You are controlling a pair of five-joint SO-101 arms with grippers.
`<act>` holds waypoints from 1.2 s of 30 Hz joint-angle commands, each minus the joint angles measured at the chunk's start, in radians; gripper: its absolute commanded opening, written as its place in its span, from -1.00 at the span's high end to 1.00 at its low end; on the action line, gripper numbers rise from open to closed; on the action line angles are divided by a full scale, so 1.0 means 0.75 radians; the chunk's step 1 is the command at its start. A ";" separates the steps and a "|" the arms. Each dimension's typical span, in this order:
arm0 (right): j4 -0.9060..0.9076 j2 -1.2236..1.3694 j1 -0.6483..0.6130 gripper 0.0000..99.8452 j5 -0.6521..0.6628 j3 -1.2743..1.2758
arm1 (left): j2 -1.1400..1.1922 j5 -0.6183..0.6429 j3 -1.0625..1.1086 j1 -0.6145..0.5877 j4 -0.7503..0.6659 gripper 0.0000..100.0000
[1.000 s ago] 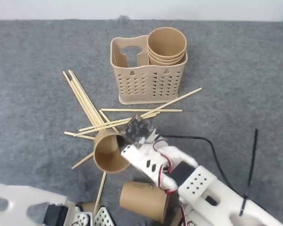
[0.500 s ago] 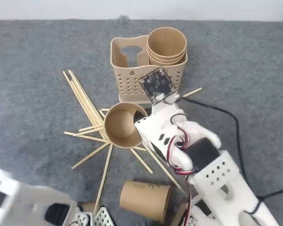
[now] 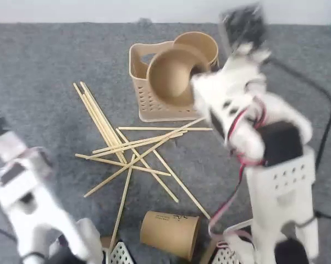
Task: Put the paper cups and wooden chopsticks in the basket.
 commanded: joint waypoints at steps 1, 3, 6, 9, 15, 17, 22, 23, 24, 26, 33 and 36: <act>0.015 0.206 0.130 0.99 -0.065 -0.362 | -0.356 0.016 0.193 0.088 -0.051 0.87; 0.013 0.332 0.181 0.99 -0.113 -0.497 | -0.499 -0.063 0.285 0.139 -0.045 0.87; 0.015 0.519 0.212 0.99 -0.119 -0.681 | -0.714 -0.110 0.384 0.192 -0.008 0.87; 0.019 0.670 0.214 0.99 -0.119 -0.814 | -0.912 -0.119 0.459 0.223 0.043 0.87; 0.138 0.819 0.210 0.99 -0.119 -0.968 | -1.232 -0.211 0.582 0.284 0.149 0.87; 0.183 0.832 0.212 0.99 -0.117 -1.000 | -1.297 -0.215 0.600 0.299 0.184 0.87; 0.273 0.842 0.214 0.99 -0.113 -1.021 | -1.307 -0.211 0.598 0.297 0.203 0.87; 0.287 0.846 0.214 0.99 -0.113 -1.015 | -1.291 -0.211 0.594 0.297 0.200 0.87; 0.298 0.848 0.214 0.99 -0.113 -1.013 | -1.270 -0.211 0.590 0.297 0.188 0.87; 0.298 0.873 0.214 0.99 -0.113 -0.998 | -1.211 -0.209 0.574 0.297 0.158 0.87; 0.308 1.028 0.204 0.99 -0.027 -0.996 | -0.829 -0.209 0.465 0.291 0.010 0.87; 0.306 1.046 0.214 0.86 -0.010 -0.998 | -0.685 -0.209 0.422 0.288 -0.051 0.87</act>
